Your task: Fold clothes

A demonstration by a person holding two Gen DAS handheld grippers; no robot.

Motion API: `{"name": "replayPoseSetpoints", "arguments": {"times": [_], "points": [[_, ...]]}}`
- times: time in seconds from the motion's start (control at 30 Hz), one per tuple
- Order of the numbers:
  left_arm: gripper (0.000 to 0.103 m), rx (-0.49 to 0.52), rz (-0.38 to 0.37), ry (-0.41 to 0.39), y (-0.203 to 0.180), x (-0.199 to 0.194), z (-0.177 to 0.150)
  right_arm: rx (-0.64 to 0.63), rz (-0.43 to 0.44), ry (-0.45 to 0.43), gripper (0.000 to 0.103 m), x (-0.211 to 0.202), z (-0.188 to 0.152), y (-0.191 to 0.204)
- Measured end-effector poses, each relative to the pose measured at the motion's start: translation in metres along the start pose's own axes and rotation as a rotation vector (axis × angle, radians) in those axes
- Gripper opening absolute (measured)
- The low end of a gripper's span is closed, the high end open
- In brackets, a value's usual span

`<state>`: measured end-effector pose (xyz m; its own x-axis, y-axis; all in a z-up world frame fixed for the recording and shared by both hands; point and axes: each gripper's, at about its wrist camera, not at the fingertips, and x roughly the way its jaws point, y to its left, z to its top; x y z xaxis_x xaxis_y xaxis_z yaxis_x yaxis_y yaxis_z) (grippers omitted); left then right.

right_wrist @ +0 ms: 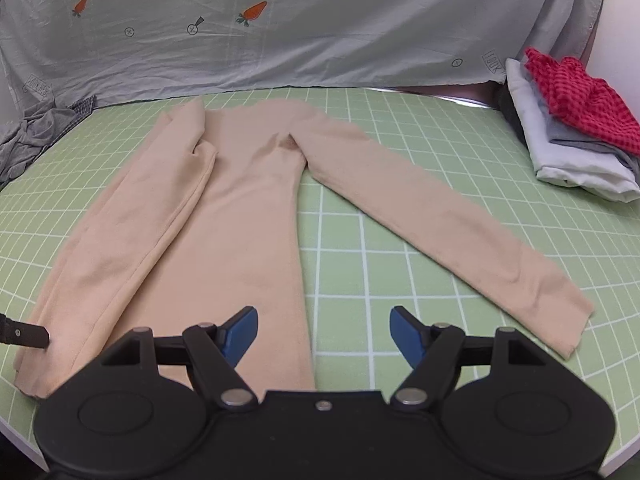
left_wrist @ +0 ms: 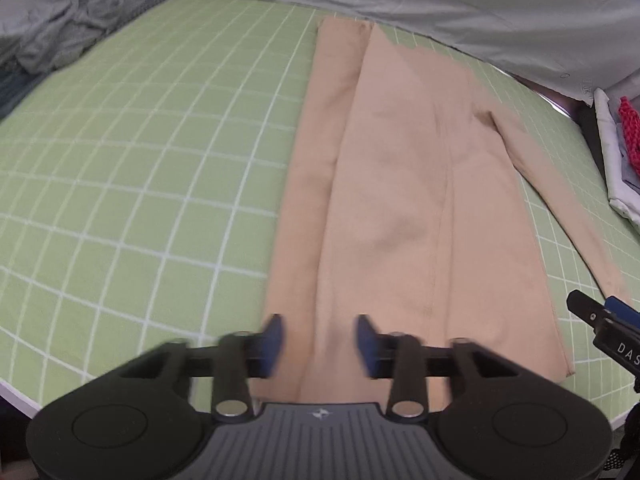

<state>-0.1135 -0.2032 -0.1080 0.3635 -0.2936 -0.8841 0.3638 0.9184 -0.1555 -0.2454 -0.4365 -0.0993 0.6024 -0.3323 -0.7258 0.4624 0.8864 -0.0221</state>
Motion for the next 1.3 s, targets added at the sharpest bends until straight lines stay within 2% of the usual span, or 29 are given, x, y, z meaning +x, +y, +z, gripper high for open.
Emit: {"name": "replayPoseSetpoints", "arguments": {"times": [0.07,0.1,0.43,0.53,0.83,0.9,1.0,1.2,1.3], "points": [[0.075,0.018,0.021,-0.024,-0.002,-0.003,0.005,0.012,-0.005,0.001,0.075,0.004,0.004,-0.002],[0.077,0.026,0.029,-0.034,-0.004,-0.003,0.007,0.018,-0.008,0.002,0.075,0.006,0.005,-0.004],[0.079,0.051,0.054,-0.031,-0.01,0.016,0.04,0.07,-0.048,-0.008,0.075,0.032,0.029,-0.019],[0.085,0.071,0.066,-0.029,-0.013,0.026,0.054,0.13,-0.099,-0.006,0.078,0.046,0.037,-0.037],[0.089,0.06,0.09,-0.038,-0.012,0.055,0.104,0.311,-0.28,0.031,0.087,0.089,0.052,-0.106],[0.089,0.068,0.095,-0.033,-0.015,0.061,0.111,0.317,-0.323,0.037,0.097,0.094,0.052,-0.122],[0.089,0.093,0.102,-0.016,-0.019,0.069,0.114,0.308,-0.374,0.056,0.1,0.098,0.045,-0.142],[0.089,0.12,0.115,0.018,-0.024,0.075,0.111,0.319,-0.376,0.094,0.103,0.097,0.025,-0.169],[0.089,0.13,0.118,0.003,-0.028,0.069,0.11,0.387,-0.336,0.08,0.103,0.094,0.017,-0.178]]}}
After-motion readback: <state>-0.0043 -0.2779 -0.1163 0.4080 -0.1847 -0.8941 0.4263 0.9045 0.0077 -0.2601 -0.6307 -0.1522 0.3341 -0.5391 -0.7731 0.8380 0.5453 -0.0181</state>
